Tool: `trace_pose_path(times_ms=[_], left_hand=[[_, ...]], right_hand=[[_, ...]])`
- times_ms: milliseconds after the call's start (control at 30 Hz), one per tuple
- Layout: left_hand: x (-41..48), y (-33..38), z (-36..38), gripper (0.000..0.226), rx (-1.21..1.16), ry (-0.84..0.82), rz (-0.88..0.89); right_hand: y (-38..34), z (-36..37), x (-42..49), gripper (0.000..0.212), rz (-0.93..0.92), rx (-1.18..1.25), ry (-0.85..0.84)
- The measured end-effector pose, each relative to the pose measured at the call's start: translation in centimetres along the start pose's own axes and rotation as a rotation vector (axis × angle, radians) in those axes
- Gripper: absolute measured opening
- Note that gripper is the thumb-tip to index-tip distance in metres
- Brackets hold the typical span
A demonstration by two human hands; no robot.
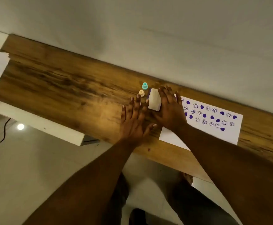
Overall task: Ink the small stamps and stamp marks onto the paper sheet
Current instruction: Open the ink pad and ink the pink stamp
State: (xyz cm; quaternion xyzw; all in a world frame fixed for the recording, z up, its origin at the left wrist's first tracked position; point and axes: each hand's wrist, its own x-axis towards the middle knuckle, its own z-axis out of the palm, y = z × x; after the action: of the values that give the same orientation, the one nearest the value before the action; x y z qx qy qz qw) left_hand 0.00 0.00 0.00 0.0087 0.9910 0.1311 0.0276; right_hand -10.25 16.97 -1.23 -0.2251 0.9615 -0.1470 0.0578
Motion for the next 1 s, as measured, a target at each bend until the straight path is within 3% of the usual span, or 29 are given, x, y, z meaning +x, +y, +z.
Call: trace_pose_path(times_ms=[333, 700, 867, 1000], left_hand=[[-0.1, -2.4, 3.5, 0.086, 0.014, 0.165, 0.136], [-2.9, -2.2, 4.3, 0.091, 0.048, 0.314, 0.087], [-8.2, -1.9, 3.5, 0.098, 0.024, 0.237, -0.035], [-10.3, -2.3, 2.6, 0.104, 0.051, 0.090, -0.095]], right_hand=[[0.8, 0.7, 0.3, 0.093, 0.021, -0.099, 0.021], [-0.7, 0.1, -2.1, 0.097, -0.031, -0.204, 0.017], [-3.3, -0.6, -6.6, 0.091, -0.054, -0.248, -0.084], [-5.4, -0.8, -9.5, 0.073, -0.050, -0.257, -0.125]])
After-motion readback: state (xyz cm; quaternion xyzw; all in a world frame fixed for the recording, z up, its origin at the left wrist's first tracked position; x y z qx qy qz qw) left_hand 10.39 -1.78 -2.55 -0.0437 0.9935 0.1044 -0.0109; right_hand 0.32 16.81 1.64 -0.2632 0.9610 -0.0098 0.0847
